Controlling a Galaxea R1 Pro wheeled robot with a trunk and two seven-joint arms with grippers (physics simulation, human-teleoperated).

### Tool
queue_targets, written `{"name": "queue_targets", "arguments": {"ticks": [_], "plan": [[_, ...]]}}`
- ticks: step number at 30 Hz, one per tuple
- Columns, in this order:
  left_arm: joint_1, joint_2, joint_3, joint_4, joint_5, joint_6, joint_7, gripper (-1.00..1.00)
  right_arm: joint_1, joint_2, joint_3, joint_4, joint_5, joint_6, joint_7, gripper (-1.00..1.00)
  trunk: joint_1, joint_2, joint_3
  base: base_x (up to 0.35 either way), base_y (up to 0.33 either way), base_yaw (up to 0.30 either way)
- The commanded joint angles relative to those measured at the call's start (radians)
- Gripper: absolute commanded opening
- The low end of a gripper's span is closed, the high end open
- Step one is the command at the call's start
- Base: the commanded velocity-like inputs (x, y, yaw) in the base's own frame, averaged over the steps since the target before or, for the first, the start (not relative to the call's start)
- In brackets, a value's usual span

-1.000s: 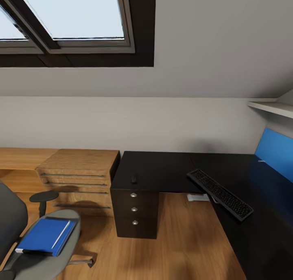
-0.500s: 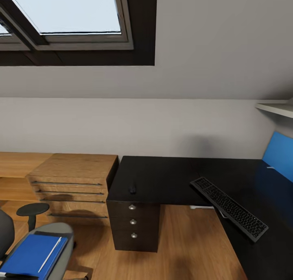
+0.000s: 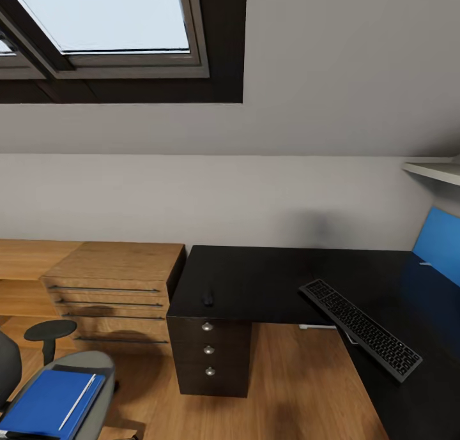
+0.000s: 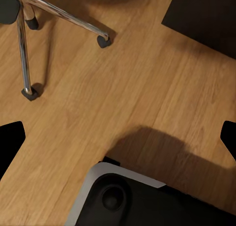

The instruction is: In the bedroom, organize the workspace by keeping the computer under the desk, ensuring the monitor is on the desk, placing the keyboard on the desk next to the monitor, placing the mouse on the desk next to the keyboard, moving the folder from the swivel chair onto the desk next to the mouse, stacking the notebook on top of the folder with the pen on top of the notebook, and positioning the swivel chair next to the desk.

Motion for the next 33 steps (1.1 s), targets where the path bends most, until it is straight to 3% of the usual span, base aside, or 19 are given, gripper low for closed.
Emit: {"name": "queue_targets", "arguments": {"ticks": [1,7,18,33], "plan": [[0.000,0.000,0.008,-0.001,0.003,0.001,-0.010,1.00,-0.001,0.000,-0.008,0.002,0.011,-0.003,-0.005,1.00,0.000,-0.002,-0.002,0.000,0.000,0.000],[0.000,0.000,0.008,-0.001,0.003,0.001,-0.010,1.00,-0.001,0.000,-0.007,0.002,0.011,-0.002,-0.005,1.00,0.000,-0.002,-0.002,0.076,0.000,0.000],[0.000,0.000,0.008,-0.001,0.003,0.001,-0.010,1.00,0.000,-0.001,-0.007,0.002,0.011,-0.002,-0.005,1.00,0.000,-0.002,-0.002,0.276,0.000,0.000],[0.000,-0.001,0.007,-0.002,0.003,0.001,-0.010,1.00,0.000,0.006,-0.004,-0.004,0.010,0.004,-0.006,1.00,0.000,-0.002,-0.002,0.027,0.000,0.000]]}}
